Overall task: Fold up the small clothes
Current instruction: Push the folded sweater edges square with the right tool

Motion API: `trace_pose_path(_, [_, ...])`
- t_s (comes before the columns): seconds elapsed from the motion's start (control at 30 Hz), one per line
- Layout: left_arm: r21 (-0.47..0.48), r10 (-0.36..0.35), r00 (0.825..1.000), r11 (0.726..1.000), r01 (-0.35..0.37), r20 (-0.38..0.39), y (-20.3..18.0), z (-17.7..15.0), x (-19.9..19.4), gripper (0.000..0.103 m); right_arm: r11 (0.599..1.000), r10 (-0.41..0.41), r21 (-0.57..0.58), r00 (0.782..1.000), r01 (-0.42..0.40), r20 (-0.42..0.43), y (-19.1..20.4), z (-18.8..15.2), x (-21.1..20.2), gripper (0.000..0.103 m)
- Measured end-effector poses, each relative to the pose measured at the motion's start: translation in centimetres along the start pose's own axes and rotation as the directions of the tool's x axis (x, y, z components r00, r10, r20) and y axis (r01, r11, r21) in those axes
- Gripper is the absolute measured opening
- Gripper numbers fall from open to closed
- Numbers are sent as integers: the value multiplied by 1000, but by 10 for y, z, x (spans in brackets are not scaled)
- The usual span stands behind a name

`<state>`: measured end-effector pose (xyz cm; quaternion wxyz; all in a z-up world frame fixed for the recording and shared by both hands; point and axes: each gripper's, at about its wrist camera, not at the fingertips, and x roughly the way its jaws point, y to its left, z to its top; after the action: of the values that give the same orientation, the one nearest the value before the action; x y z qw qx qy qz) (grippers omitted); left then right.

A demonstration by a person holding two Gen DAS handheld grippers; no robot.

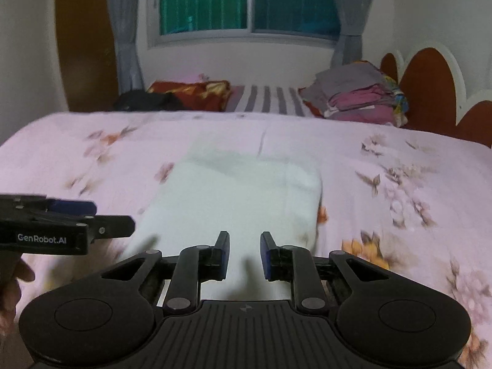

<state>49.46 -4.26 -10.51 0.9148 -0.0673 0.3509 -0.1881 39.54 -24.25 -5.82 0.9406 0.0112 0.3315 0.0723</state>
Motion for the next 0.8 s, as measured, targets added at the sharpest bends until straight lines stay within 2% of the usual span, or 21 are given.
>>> trace_pose_path(0.03, [-9, 20, 999, 1000, -21, -41, 3, -1, 10, 68, 1000, 9, 6, 1000, -8, -3, -4, 4, 8, 20])
trace_pose_path(0.07, [19, 54, 990, 998, -52, -134, 4, -5, 27, 67, 1000, 10, 4, 1000, -10, -14, -9, 5, 17, 20])
trace_pose_path(0.1, [30, 47, 986, 999, -43, -159, 7, -10, 32, 68, 1000, -17, -15, 998, 16, -65, -12, 2, 33, 19])
trace_pose_path(0.13, [20, 44, 987, 999, -42, -153, 9, -10, 28, 67, 997, -71, -40, 981, 65, -181, -18, -7, 57, 19])
trace_pose_path(0.2, [49, 59, 991, 997, -53, -124, 6, -8, 13, 55, 999, -39, -33, 985, 34, -169, -31, -14, 59, 19])
trace_pose_path(0.27, [39, 46, 996, 998, -43, -81, 4, -9, 2, 55, 999, -38, -17, 989, 36, -141, -37, -10, 45, 20])
trace_pose_path(0.3, [47, 41, 994, 998, -36, -97, 2, -11, 5, 57, 999, -36, -2, 995, 36, -93, -41, -8, 35, 20])
trace_pose_path(0.37, [107, 99, 979, 991, -81, -177, -1, -22, 21, 55, 999, 10, 35, 999, -8, -53, -45, -7, 28, 20])
trace_pose_path(0.4, [111, 99, 981, 990, -81, -168, 0, -22, 19, 56, 999, 33, 33, 997, -31, -64, -45, -10, 32, 20])
trace_pose_path(0.43, [98, 91, 982, 992, -76, -163, 1, -21, 15, 56, 1000, 25, -2, 992, -25, -120, -43, -17, 43, 20])
trace_pose_path(0.47, [75, 77, 985, 995, -66, -156, 3, -18, 10, 62, 1000, 3, -29, 984, -8, -179, -42, -21, 54, 20])
trace_pose_path(0.5, [58, 69, 989, 996, -62, -128, 4, -15, 3, 79, 1000, 24, -7, 985, -25, -169, -49, -25, 52, 20])
trace_pose_path(0.57, [52, 73, 995, 996, -70, -64, 2, -6, -3, 99, 995, 57, 87, 988, -45, -143, -65, -19, 39, 20])
trace_pose_path(0.6, [48, 59, 997, 997, -57, -53, 1, 0, -1, 96, 992, 58, 120, 992, -45, -109, -73, -16, 32, 20])
trace_pose_path(0.63, [35, 42, 997, 999, -40, -65, 2, 5, 5, 94, 986, 61, 157, 995, -48, -75, -82, -12, 27, 25])
trace_pose_path(0.67, [14, 25, 996, 1000, -24, -80, 3, 10, 12, 90, 981, 68, 188, 996, -55, -63, -87, -9, 25, 54])
trace_pose_path(0.7, [3, 14, 996, 1000, -14, -90, 2, 13, 18, 85, 968, 80, 240, 996, -67, -45, -98, -6, 26, 69])
trace_pose_path(0.73, [-2, 3, 995, 1000, -3, -101, 1, 15, 23, 84, 957, 95, 277, 995, -85, -22, -104, -3, 28, 74])
trace_pose_path(0.8, [-16, -22, 992, 1000, 20, -123, 0, 19, 36, 83, 940, 127, 323, 991, -107, -43, -116, 4, 37, 73])
